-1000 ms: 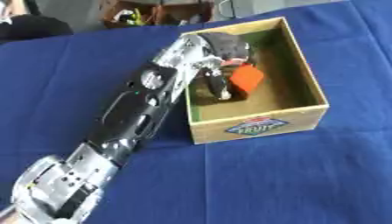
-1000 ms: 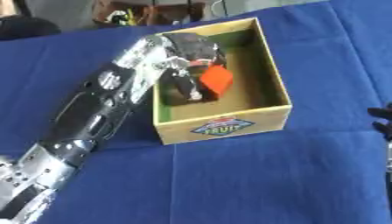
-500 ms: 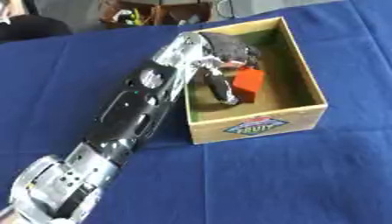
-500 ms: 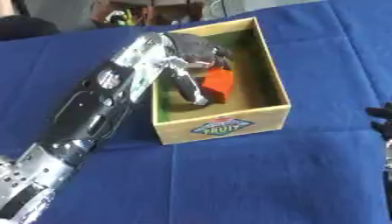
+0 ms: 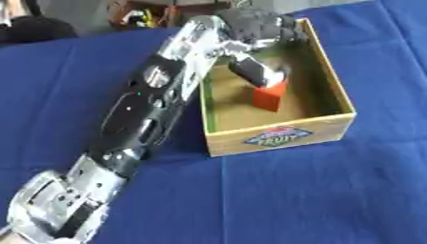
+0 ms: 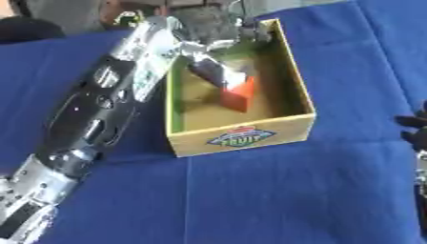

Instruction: Pick up objects on the table and place them in the box.

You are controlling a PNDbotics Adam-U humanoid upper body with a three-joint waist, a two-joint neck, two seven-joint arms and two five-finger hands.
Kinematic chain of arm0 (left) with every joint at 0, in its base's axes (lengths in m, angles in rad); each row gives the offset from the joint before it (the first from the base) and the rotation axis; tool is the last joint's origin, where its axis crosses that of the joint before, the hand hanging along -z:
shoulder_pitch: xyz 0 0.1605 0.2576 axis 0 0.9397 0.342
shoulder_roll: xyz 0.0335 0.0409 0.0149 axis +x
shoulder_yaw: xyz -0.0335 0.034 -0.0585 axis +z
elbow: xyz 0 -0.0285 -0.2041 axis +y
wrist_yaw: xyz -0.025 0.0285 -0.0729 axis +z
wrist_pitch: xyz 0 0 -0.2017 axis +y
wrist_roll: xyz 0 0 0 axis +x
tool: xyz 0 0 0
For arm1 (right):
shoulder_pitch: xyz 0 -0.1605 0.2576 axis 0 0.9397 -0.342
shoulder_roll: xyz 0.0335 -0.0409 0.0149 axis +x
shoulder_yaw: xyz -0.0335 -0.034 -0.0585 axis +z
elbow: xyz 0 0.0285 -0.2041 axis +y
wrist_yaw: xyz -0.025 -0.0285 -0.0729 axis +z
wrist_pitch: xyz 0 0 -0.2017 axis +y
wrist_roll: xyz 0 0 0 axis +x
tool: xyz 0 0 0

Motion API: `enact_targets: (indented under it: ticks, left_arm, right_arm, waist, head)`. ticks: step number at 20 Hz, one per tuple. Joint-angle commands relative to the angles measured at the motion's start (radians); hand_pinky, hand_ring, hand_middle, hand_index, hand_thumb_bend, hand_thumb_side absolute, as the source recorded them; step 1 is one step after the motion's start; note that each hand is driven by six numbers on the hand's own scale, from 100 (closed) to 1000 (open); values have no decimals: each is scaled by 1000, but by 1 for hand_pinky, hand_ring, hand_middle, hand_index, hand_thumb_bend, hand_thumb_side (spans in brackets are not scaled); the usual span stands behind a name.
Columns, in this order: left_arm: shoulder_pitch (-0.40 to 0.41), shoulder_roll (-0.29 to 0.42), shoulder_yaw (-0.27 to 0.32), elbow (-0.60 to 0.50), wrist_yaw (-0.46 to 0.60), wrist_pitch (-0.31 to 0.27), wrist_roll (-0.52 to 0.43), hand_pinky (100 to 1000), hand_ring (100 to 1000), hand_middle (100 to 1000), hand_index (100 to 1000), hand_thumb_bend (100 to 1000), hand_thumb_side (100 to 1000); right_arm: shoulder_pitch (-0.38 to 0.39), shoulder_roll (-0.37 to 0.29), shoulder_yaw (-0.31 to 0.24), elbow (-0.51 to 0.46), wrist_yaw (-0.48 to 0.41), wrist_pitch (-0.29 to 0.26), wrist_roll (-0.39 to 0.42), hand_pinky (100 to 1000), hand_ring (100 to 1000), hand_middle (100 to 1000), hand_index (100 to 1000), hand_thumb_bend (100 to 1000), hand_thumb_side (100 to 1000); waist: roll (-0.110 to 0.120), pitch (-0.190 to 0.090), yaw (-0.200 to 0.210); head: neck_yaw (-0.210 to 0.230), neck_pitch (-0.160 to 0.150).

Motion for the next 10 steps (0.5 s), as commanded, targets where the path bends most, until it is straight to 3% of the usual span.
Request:
enact_targets:
  ticks: [1,4,7,10]
  left_arm:
    - [37,84,36,-162,230,75,102,692,811,776,955,100,738]
    - [125,136,60,-303,472,167,184,597,738,703,896,100,648]
    - [217,152,95,-446,683,272,234,514,662,627,844,100,661]
    - [329,151,129,-579,851,327,246,459,587,571,797,100,687]
  right_arm:
    - [-1,-5,-14,-15,-9,-5,-14,811,956,714,958,100,992]
    - [0,-6,-25,-15,-12,-9,-29,811,956,715,957,100,989]
    - [2,-6,-31,-15,-14,-11,-39,811,954,714,957,100,988]
    - [3,-4,-35,-15,-17,-13,-45,811,954,714,957,100,989]
  waist:
    - [-16,-29,11]
    - [-24,-32,26]
    - [-33,-33,43]
    - [-43,-38,63]
  head:
    - [-10,32]
    - [-17,40]
    - [-26,45]
    - [-33,55]
